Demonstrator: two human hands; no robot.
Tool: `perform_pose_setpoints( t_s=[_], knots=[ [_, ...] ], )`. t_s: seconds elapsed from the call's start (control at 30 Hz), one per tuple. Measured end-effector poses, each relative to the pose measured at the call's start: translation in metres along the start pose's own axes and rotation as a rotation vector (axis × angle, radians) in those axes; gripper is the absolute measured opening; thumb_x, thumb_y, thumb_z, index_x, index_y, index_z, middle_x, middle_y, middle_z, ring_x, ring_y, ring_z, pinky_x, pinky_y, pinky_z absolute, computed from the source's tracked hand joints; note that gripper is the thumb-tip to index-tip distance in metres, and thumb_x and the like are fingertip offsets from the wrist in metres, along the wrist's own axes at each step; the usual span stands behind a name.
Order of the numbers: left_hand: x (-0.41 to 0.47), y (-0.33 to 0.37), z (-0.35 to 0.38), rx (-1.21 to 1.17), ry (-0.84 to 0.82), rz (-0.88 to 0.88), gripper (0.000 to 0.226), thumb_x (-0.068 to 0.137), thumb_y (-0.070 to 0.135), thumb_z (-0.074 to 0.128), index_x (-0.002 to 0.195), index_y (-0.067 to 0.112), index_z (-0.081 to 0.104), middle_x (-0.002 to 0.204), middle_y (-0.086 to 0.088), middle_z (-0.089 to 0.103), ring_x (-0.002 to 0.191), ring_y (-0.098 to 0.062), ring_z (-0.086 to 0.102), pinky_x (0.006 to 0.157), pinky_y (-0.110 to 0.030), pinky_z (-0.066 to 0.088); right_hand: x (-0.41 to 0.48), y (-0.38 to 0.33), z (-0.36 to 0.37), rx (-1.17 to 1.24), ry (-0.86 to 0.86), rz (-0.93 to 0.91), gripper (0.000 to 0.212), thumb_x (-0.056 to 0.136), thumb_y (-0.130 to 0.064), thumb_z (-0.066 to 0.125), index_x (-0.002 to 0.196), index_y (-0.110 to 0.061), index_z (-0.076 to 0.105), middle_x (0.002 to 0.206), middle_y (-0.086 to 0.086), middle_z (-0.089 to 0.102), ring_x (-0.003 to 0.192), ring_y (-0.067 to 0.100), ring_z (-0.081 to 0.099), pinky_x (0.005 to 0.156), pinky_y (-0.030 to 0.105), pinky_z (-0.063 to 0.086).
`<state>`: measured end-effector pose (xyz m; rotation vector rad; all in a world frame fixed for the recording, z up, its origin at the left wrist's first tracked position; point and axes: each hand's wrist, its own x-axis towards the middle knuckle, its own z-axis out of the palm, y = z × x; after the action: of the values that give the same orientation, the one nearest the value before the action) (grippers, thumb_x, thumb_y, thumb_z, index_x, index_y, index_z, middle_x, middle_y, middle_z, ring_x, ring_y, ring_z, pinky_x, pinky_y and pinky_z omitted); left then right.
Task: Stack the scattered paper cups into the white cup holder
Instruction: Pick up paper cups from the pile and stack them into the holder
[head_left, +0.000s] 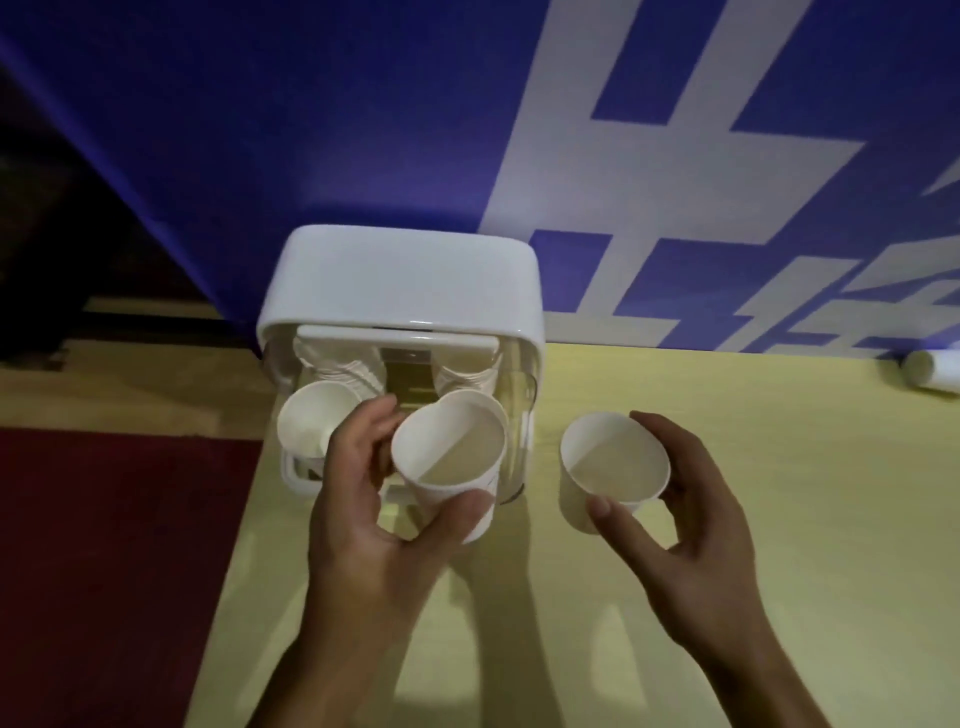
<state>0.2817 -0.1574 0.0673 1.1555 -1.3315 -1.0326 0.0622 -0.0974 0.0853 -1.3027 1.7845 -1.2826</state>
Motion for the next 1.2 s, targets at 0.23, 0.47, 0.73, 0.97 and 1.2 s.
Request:
perform_pose_setpoints(
  t_s=[0.23, 0.47, 0.73, 0.97, 1.2],
  knots=[
    [0.012, 0.0, -0.017, 0.063, -0.006, 0.049, 0.078, 0.066, 0.039, 0.085, 0.134, 0.026, 0.051, 0.13, 0.015, 0.063, 0.123, -0.024, 0.064, 0.094, -0.04, 0.057, -0.001, -0.009, 0.025, -0.005, -0.031, 0.003, 0.061, 0.074, -0.055, 0.077, 0.129, -0.036, 0.06, 0.129, -0.016, 0.067, 0.115, 0.015, 0.066, 0.092, 0.028, 0.054],
    [0.032, -0.002, -0.001, 0.27, -0.051, 0.147, 0.084, 0.074, 0.04, 0.088, 0.145, 0.014, 0.051, 0.138, 0.006, 0.061, 0.128, -0.009, 0.058, 0.098, -0.017, 0.049, 0.002, -0.004, 0.016, 0.01, -0.016, 0.03, 0.063, 0.073, -0.054, 0.078, 0.13, -0.032, 0.062, 0.131, -0.011, 0.067, 0.118, 0.017, 0.066, 0.096, 0.04, 0.055],
    [0.037, -0.031, 0.015, 0.408, -0.131, 0.147, 0.078, 0.08, 0.045, 0.081, 0.144, 0.009, 0.054, 0.139, -0.003, 0.06, 0.13, -0.013, 0.055, 0.109, -0.021, 0.042, 0.0, 0.002, 0.004, 0.013, -0.01, 0.062, 0.058, 0.071, -0.058, 0.077, 0.125, -0.045, 0.06, 0.133, -0.015, 0.066, 0.121, 0.014, 0.064, 0.097, 0.038, 0.055],
    [0.033, -0.049, 0.014, 0.445, -0.21, -0.002, 0.083, 0.078, 0.063, 0.071, 0.149, 0.023, 0.052, 0.146, 0.004, 0.056, 0.135, -0.014, 0.051, 0.109, -0.024, 0.042, -0.001, 0.005, 0.007, 0.019, -0.015, 0.086, 0.063, 0.071, -0.057, 0.078, 0.129, -0.038, 0.061, 0.133, -0.013, 0.067, 0.118, 0.015, 0.066, 0.097, 0.044, 0.055],
    [0.031, -0.05, 0.014, 0.411, -0.201, -0.096, 0.08, 0.077, 0.057, 0.076, 0.148, 0.031, 0.05, 0.142, 0.008, 0.057, 0.133, -0.015, 0.053, 0.108, -0.043, 0.049, 0.0, 0.002, 0.009, 0.005, -0.015, 0.074, 0.065, 0.072, -0.057, 0.078, 0.13, -0.036, 0.061, 0.132, -0.012, 0.067, 0.119, 0.015, 0.066, 0.097, 0.043, 0.056]
  ],
)
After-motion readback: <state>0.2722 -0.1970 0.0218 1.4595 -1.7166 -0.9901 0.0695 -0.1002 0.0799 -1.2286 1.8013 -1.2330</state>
